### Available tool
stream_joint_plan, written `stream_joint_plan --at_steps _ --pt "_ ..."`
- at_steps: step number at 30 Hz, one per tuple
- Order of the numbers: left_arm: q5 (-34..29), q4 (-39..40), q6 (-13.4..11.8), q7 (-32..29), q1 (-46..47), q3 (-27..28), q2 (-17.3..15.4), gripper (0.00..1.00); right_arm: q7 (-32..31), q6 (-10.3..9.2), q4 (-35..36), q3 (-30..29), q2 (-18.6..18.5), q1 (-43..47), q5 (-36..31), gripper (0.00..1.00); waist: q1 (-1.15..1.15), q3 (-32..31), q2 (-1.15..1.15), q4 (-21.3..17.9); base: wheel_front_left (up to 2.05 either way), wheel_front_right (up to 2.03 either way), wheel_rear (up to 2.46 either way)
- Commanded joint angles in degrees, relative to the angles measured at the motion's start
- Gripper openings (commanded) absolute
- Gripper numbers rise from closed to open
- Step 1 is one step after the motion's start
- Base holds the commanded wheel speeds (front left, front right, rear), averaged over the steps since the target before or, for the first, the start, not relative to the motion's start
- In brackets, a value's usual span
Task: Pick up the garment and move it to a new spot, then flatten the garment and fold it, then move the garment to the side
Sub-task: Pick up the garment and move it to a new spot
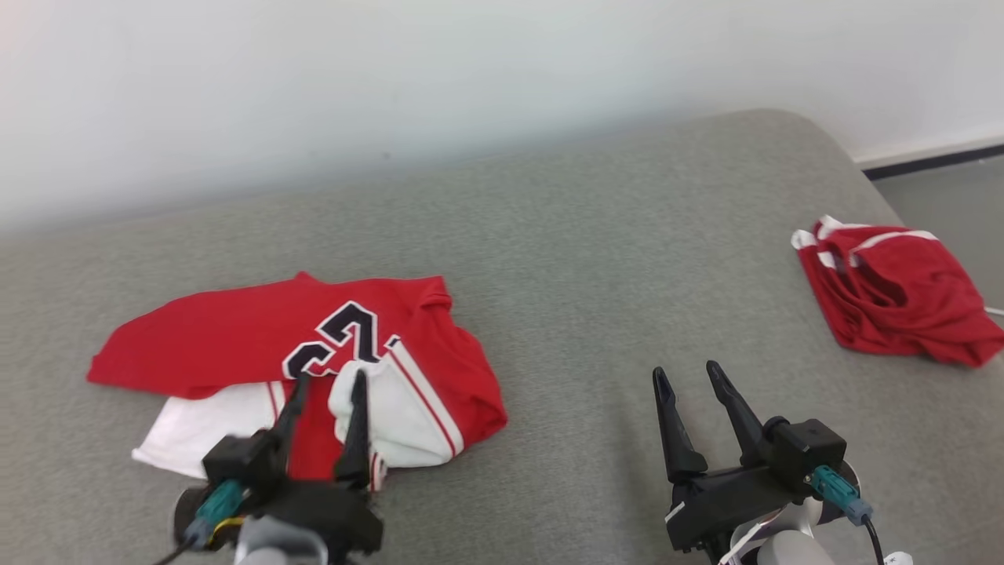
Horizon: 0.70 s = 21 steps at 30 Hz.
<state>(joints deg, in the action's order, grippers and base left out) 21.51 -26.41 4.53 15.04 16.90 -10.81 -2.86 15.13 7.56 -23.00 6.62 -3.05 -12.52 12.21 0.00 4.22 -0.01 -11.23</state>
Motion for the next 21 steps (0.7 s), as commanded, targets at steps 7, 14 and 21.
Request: stream_joint_plan --at_steps 7,14,21 --pt "-8.4 6.5 -0.3 0.2 -8.8 7.4 -0.1 1.00 0.0 -0.14 -0.1 1.6 0.2 1.5 1.5 1.00 0.00 -2.0 0.01 5.4 0.00 0.00 0.00" --pt "-10.9 11.2 -1.5 0.2 -15.4 12.6 -0.1 1.00 0.0 -0.14 -0.6 4.4 0.2 2.0 2.3 1.00 0.00 -2.8 0.01 10.0 0.00 0.00 0.00" --pt "-11.2 13.4 -2.2 0.2 -18.1 12.9 0.0 1.00 0.0 -0.14 -0.8 6.9 0.2 1.5 2.3 1.00 0.00 -2.3 0.01 14.0 0.00 0.00 0.00"
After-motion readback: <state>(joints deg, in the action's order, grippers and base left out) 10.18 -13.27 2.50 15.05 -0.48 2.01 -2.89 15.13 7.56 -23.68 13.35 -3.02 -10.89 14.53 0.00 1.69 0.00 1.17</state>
